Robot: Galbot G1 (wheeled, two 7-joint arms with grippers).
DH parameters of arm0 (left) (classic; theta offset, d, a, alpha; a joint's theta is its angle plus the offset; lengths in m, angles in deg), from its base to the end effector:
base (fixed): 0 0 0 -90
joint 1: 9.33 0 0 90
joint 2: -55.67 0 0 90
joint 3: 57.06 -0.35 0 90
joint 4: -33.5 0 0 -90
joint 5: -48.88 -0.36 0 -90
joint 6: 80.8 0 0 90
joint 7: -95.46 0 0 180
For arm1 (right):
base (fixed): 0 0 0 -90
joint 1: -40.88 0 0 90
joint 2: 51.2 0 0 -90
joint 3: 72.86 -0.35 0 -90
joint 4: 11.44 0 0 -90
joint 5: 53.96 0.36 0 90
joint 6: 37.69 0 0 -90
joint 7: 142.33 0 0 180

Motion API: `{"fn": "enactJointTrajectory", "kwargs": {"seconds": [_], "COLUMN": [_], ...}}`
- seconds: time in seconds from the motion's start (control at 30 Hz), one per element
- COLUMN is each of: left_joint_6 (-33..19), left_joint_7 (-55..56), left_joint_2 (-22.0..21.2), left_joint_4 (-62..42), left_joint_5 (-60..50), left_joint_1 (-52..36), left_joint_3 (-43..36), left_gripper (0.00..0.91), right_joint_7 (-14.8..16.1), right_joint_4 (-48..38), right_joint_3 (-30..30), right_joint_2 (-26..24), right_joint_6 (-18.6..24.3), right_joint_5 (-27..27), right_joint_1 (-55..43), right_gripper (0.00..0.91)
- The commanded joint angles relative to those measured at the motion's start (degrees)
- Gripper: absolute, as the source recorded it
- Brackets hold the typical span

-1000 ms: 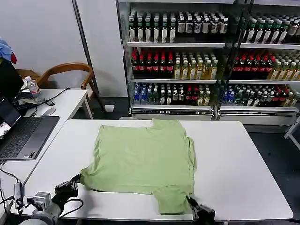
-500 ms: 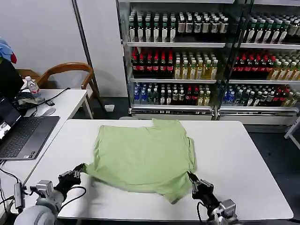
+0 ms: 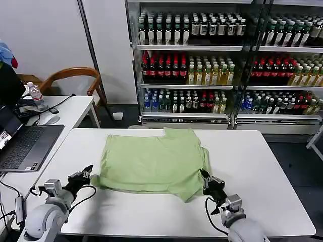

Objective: Fold and organize the clothes.

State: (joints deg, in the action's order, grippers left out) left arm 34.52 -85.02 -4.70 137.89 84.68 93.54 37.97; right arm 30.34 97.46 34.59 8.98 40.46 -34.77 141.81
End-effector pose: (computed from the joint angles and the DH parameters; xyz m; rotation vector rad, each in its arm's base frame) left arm 0.2916 0.1554 -0.2834 -0.1120 -2.7297 0.1258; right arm 0.2710 -0.0274 -0.3103 0.4143 -2.8961 0.2181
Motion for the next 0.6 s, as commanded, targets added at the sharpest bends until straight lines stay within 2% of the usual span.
{"fn": "enactJointTrajectory", "kwargs": {"seconds": [0.03, 0.23, 0.27, 0.3, 0.33, 0.6], "left_joint_6": [0.01, -0.07, -0.2, -0.26, -0.43, -2.7], "left_joint_7": [0.02, -0.25, -0.31, -0.31, -0.39, -1.06], "left_joint_2": [-0.02, 0.49, 0.63, 0.7, 0.77, 0.68], "left_joint_4": [-5.61, -4.49, -4.13, -3.98, -3.51, 0.12], "left_joint_5": [1.22, 1.29, 1.28, 1.29, 1.25, 0.86], "left_joint_1": [-6.99, -6.0, -5.7, -5.59, -5.38, -2.37], "left_joint_3": [-2.72, -1.76, -1.39, -1.23, -0.89, 0.64], "left_gripper": [0.04, 0.06, 0.322, 0.856, 0.907, 0.907], "right_joint_7": [-0.13, -0.09, -0.16, -0.19, -0.37, 0.28], "right_joint_4": [-3.93, -4.08, -4.2, -4.3, -4.52, -6.01], "right_joint_3": [0.98, 1.01, 0.97, 0.96, 0.98, 2.01], "right_joint_2": [1.08, 1.25, 1.37, 1.42, 1.52, 1.86], "right_joint_6": [-0.39, -0.08, -0.03, -0.01, 0.01, 0.19], "right_joint_5": [-2.5, -2.76, -2.76, -2.74, -2.7, -2.71], "right_joint_1": [-4.96, -4.7, -4.73, -4.79, -4.94, -5.23], "right_gripper": [0.0, 0.0, 0.0, 0.0, 0.0, 0.0]}}
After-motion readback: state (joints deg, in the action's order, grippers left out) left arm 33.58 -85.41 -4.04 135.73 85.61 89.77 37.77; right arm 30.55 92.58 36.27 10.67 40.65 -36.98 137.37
